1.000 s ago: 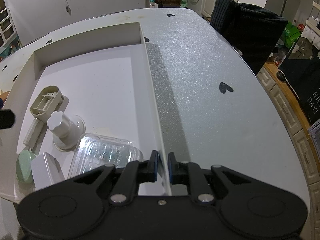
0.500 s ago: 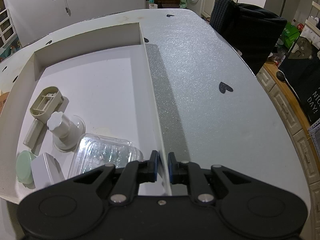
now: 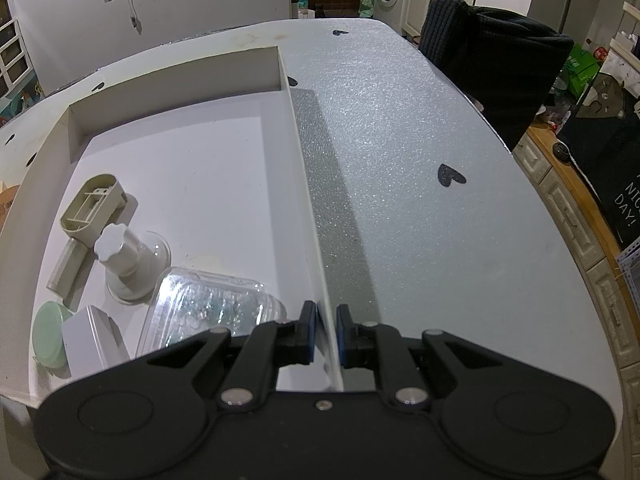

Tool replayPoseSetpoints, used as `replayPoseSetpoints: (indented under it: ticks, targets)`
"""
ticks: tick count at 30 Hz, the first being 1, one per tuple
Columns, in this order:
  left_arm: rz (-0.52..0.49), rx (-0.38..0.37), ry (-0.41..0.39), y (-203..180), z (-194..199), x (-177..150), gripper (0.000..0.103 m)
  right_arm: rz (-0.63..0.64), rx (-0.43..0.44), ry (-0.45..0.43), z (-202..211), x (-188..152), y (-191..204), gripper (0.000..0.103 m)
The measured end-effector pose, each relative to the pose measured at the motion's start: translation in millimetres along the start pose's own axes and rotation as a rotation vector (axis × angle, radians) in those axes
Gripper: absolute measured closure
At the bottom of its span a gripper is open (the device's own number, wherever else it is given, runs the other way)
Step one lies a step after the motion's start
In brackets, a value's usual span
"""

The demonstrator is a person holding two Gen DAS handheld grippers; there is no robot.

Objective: Organize rigid objects
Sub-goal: 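Grasp the round cork coaster with the left tool, then lift the cork coaster and carry it over the tray with the left tool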

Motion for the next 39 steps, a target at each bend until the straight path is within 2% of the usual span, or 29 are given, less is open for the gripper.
replayPoseSetpoints:
  ticks: [5,11,16,30,39]
  targets:
    - [-0.059,0.072,0.0,14.1,-21.4,-3.3,0.0,-0.001,0.001,0.0,0.1,1.0,-0.4,0.091]
    - [-0.191,0.13,-0.043,13.7,-43.0,-1.0,0.0,-0.005,0.004,0.001,-0.2,1.8,0.2,0.091]
    - [-0.258,0.13,-0.027,13.5,-65.4,-0.3,0.0,-0.011,0.007,0.001,-0.9,1.1,0.1,0.091]
    - [-0.333,0.087,0.013,12.0,-91.7,3.1,0.0,-0.027,0.009,0.004,-1.8,0.6,-1.0,0.091]
    - [-0.294,0.072,0.031,14.6,-94.8,4.9,0.004,-0.027,0.008,0.004,-2.1,0.4,-1.1,0.091]
Point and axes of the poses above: each gripper's, at about its wrist camera, not at the fingertips, and z roughly against the way its jaws point, y to its left, x to its top, the point moved 5 cm from there along -z, roughly the way its jaws point, and after that the axes turned 11 degrees about z, right-handed, at the moved point
